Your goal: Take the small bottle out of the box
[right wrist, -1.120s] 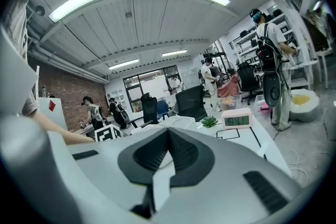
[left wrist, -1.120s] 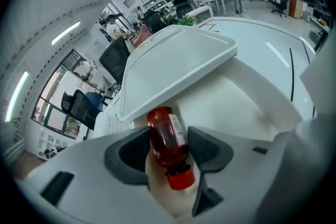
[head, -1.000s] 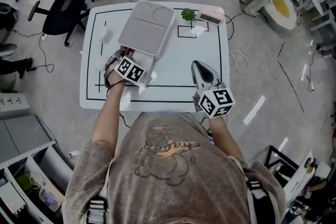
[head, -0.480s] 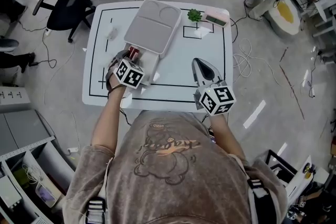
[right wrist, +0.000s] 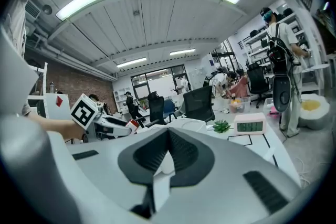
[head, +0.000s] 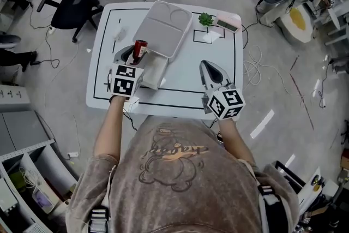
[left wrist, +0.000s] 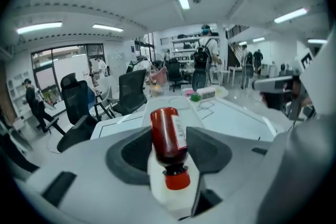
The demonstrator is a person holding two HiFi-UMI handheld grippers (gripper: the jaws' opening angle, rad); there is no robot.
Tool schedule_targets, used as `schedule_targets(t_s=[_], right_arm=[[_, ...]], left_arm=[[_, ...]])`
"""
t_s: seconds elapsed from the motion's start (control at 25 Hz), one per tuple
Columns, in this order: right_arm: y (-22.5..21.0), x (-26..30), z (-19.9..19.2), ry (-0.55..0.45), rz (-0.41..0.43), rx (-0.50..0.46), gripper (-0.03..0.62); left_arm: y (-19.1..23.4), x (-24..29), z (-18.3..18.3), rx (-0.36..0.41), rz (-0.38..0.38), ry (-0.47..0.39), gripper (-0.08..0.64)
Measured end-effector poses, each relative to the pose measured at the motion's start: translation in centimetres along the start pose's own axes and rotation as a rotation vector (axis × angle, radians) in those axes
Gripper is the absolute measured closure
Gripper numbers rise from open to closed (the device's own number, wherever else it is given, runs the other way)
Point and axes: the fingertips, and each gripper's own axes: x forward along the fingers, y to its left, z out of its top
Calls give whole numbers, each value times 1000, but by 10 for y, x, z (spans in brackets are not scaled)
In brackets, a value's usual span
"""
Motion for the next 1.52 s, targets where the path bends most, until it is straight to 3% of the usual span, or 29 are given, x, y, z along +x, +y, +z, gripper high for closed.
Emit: schedule_targets(t_s=[0.12,0.4,0.84,1.2,1.52], right_arm=[[1,3,2,-1,6,-7,596],[2,5,5,-3,5,-12,596],[3,2,5,-5,-3,-5,596],[7,2,1,-1,3,1,596],[9,4,-2,7,8,1,595]], left_arm=[[4,-15,20,-95,-22,-100,350],[13,-52,56,-227,-70,-305,350],[10,-88,63,-632,-310,-574,350],[11,-87,35,-787,-333,-596,350],[10,-78,17,-815,-320,-560,350]])
